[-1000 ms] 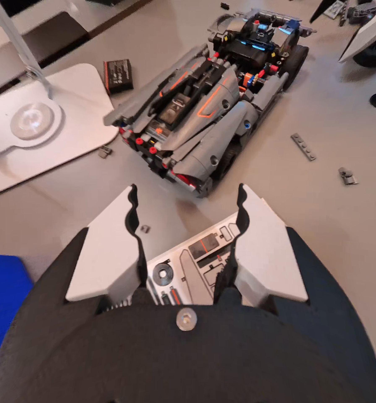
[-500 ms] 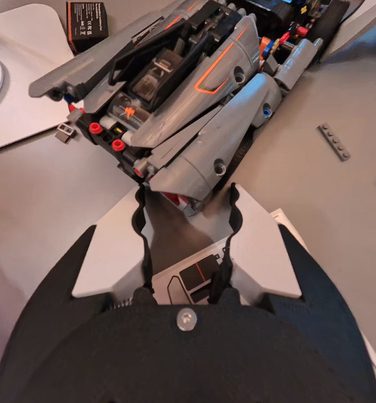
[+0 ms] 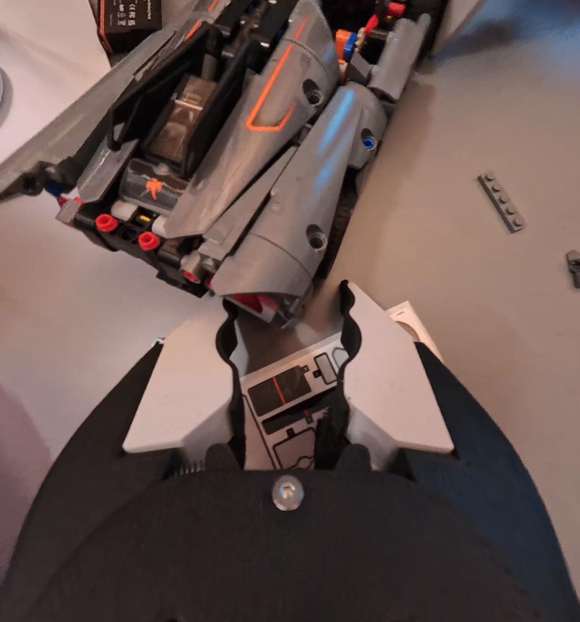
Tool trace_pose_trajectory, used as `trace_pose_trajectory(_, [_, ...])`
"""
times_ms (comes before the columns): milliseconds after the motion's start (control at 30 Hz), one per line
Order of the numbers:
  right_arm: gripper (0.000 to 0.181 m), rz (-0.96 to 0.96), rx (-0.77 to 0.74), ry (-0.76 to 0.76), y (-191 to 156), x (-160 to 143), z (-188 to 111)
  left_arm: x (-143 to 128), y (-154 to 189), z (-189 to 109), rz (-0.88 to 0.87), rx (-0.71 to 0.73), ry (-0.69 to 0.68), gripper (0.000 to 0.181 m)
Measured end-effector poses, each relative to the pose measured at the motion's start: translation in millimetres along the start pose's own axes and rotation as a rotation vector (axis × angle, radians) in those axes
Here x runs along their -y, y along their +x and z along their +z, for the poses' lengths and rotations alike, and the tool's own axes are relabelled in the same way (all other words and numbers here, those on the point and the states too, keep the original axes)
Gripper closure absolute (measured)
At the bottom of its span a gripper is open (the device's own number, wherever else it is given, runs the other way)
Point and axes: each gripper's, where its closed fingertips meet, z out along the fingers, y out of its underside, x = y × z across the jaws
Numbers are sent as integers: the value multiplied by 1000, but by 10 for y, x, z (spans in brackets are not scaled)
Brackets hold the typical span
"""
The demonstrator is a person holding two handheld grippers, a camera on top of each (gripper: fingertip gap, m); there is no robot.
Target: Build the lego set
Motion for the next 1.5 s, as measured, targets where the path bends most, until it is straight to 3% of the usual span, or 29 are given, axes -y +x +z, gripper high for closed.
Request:
trace_pose_trajectory(33, [89,-19,11,1,27,20,13,1,11,-6,7,19,-3,123])
trace_pose_trajectory(300, [89,-151,110,1,305,148,108,109,235,89,18,0,-14,129])
trace_pose_trajectory(467, [92,-124,229,-5,389,184,95,205,373,179,30,-30,-14,130])
trace_pose_trajectory(700, [94,-136,213,-13,428,153,80,-35,373,-136,62,-84,-50,125])
trace_pose_trajectory(867, [94,-90,134,-60,509,49,-35,36,-29,-480,76,-6,37,115])
trace_pose_trajectory(967, [94,-64,61,-65,509,-1,-213,176,-270,-533,63,28,139,101])
trace_pose_trajectory(1100, [94,-91,17,-18,251,86,-421,191,-461,-302,61,34,124,83])
trace_pose_trajectory(1200, [94,-148,29,7,-137,244,-463,260,-495,-220,106,39,125,75])
trace_pose_trajectory(1300, [94,-206,48,16,-522,451,-393,210,-618,-119,151,79,55,68])
trace_pose_trajectory(1500, [89,-291,82,-36,-903,666,-124,301,-439,31,151,-62,101,65])
